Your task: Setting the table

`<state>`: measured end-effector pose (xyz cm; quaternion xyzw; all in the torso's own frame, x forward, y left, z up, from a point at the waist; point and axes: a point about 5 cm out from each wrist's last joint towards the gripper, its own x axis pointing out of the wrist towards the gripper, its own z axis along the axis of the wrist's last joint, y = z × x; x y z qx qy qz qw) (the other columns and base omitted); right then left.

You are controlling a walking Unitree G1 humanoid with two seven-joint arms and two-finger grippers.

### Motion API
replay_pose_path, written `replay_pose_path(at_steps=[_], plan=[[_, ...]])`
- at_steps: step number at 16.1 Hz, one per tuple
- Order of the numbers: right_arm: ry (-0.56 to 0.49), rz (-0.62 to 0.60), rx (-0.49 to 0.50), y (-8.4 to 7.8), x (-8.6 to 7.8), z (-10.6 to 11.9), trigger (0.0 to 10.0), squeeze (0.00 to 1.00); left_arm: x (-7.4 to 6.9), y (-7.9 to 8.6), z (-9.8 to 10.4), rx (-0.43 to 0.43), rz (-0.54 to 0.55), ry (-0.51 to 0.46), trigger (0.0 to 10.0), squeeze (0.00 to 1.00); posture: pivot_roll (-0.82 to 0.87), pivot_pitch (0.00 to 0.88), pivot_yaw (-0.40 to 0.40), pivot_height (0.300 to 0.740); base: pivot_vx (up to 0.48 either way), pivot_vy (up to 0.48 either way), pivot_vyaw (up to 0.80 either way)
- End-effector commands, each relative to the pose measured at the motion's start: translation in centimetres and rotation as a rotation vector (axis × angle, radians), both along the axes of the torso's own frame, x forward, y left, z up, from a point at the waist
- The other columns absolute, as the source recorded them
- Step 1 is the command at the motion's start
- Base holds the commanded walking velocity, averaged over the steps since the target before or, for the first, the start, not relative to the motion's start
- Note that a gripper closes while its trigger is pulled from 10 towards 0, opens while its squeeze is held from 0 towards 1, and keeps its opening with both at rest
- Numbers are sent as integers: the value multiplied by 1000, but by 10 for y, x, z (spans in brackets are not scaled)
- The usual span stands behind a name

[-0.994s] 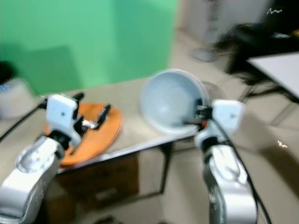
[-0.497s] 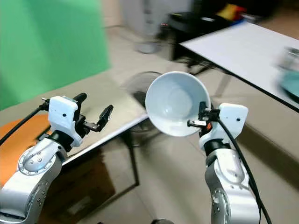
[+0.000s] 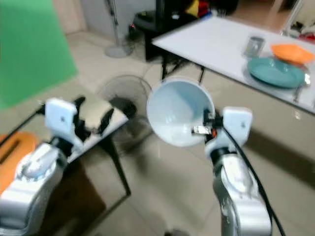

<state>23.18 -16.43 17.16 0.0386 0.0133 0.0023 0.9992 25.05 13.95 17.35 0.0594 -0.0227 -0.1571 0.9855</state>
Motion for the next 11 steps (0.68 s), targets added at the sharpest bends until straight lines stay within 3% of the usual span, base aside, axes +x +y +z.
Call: replay_pose_path(at_steps=[1, 11], plan=[[-28, -4, 4, -1, -1, 7, 10000, 0, 1, 2, 3, 13, 9, -9, 10000, 0, 19, 0, 23, 740, 0, 0, -788], [21, 12, -7, 2, -1, 1, 10000, 0, 4, 3, 4, 9, 29, -19, 10000, 0, 14, 8, 30, 740, 0, 0, -779]])
